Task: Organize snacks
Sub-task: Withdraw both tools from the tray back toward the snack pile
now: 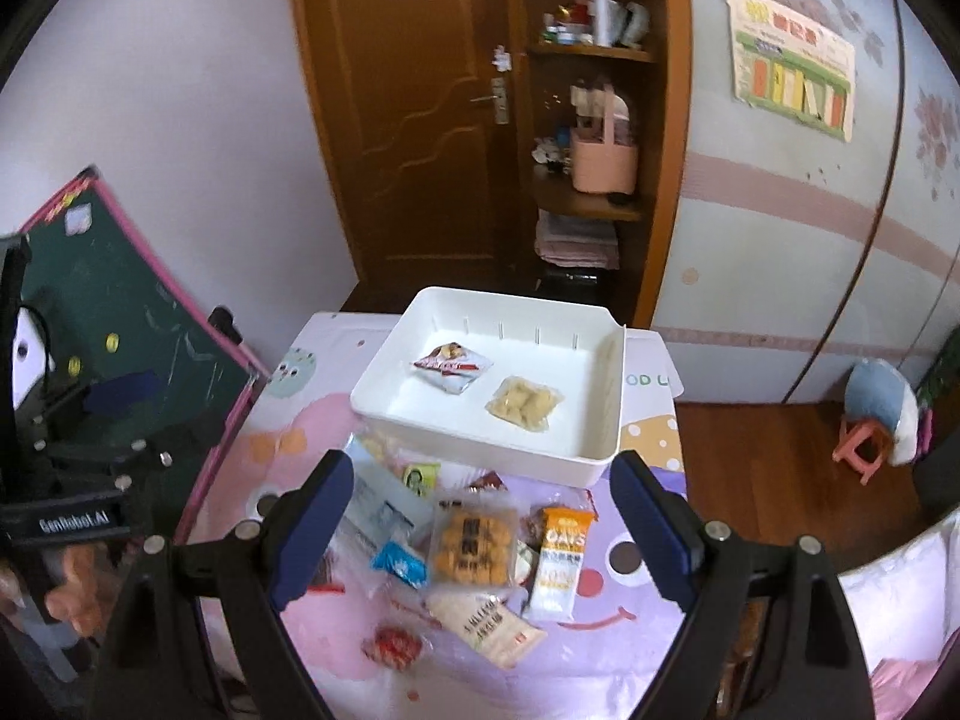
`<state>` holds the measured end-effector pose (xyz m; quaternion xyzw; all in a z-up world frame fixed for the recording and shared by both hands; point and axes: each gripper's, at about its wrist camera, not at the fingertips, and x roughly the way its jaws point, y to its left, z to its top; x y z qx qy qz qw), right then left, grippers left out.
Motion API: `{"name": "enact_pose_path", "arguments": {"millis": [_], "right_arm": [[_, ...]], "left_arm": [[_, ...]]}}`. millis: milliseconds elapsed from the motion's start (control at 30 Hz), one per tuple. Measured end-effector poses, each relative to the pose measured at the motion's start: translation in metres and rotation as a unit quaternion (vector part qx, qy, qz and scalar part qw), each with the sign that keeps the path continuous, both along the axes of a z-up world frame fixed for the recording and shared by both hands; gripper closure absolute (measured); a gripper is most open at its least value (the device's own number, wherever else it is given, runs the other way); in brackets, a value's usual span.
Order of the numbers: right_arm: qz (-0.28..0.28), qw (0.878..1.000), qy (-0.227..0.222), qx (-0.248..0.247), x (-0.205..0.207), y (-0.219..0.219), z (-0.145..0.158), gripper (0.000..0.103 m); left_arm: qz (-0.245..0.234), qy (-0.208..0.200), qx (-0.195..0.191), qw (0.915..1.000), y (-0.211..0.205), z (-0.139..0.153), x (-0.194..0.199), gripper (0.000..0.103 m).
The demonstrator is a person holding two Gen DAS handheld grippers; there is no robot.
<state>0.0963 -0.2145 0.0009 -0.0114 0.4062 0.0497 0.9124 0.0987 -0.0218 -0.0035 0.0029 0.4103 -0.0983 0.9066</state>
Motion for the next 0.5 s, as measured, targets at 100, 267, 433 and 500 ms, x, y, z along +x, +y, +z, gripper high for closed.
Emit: {"name": "enact_pose_path", "arguments": {"millis": [100,267,433,500], "right_arm": [[0.003,1.000,-0.004,-0.016,-0.014,0.004,-0.004,0.015],[-0.001,1.000,0.022,0.007,-0.027,0.002,-0.020,0.015],[-0.004,0.996,0.086,0.034,-0.021,0.003,-0.060,0.015],[-0.009,0.993,0.109,0.036,-0.018,0.004,-0.077,0.015]], "left_arm": [[0.008,0.010,-0.004,0.9999,0.006,-0.002,-0.016,0.009],[0.011,0.015,0.001,0.9998,0.018,-0.011,-0.030,0.009],[-0.007,0.038,0.015,0.9992,0.036,-0.039,-0.026,0.009],[-0.018,0.055,0.030,0.9979,0.039,-0.055,-0.017,0.009]]}}
